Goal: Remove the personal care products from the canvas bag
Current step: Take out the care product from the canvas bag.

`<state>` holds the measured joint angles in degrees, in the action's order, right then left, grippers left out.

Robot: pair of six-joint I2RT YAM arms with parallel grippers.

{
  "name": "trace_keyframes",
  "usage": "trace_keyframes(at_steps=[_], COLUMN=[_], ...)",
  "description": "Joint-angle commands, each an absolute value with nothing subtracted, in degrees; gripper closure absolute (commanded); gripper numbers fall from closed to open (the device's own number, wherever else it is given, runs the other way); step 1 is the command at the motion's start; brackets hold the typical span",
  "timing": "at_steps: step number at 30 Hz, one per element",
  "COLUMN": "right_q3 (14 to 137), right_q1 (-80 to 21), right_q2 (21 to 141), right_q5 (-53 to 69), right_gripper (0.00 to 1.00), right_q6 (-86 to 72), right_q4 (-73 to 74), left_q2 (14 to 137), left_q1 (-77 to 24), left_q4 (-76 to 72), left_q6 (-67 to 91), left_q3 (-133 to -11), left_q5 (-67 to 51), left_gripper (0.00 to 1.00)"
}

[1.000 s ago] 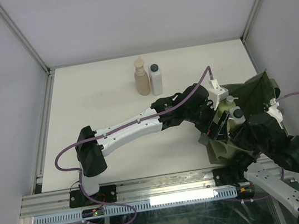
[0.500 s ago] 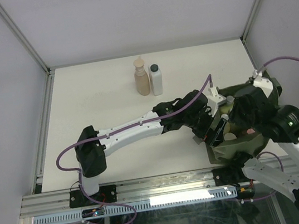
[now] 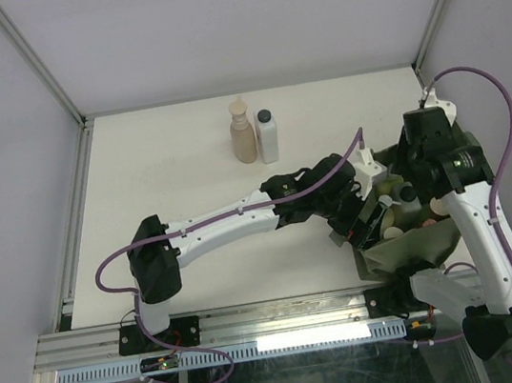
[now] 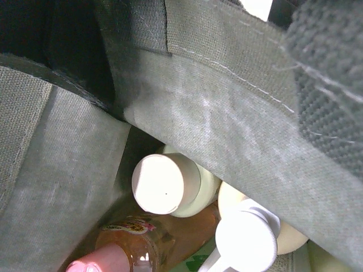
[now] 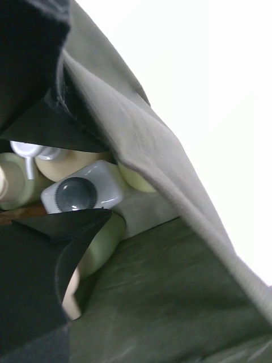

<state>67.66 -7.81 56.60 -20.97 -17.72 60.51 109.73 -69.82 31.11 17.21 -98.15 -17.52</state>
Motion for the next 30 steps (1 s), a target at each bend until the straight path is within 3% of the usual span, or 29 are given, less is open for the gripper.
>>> trace_keyframes(at_steps=[1, 14, 30], right_q3=[64.5, 55.4, 54.4], right_q1=[-5.8, -2.5, -2.5], right_q2=[57.7, 59.6, 65.6], right_q5=[-13.3, -12.0, -12.3], right_gripper=[0.50, 0.35, 0.37], right_q6=[-13.0, -15.1, -22.2], right_q4=[51.3, 43.3, 45.9], left_q2=[109.9, 112.3, 114.8], left_q1=[-70.9, -68.9, -67.1], left_q4=[33.5, 34.6, 36.1], left_q6=[13.3, 12.0, 11.8], left_q3=[-100.9, -104.5, -107.6], left_q5=[-15.2, -17.2, -18.9], left_gripper=[0.01, 0.01, 0.01])
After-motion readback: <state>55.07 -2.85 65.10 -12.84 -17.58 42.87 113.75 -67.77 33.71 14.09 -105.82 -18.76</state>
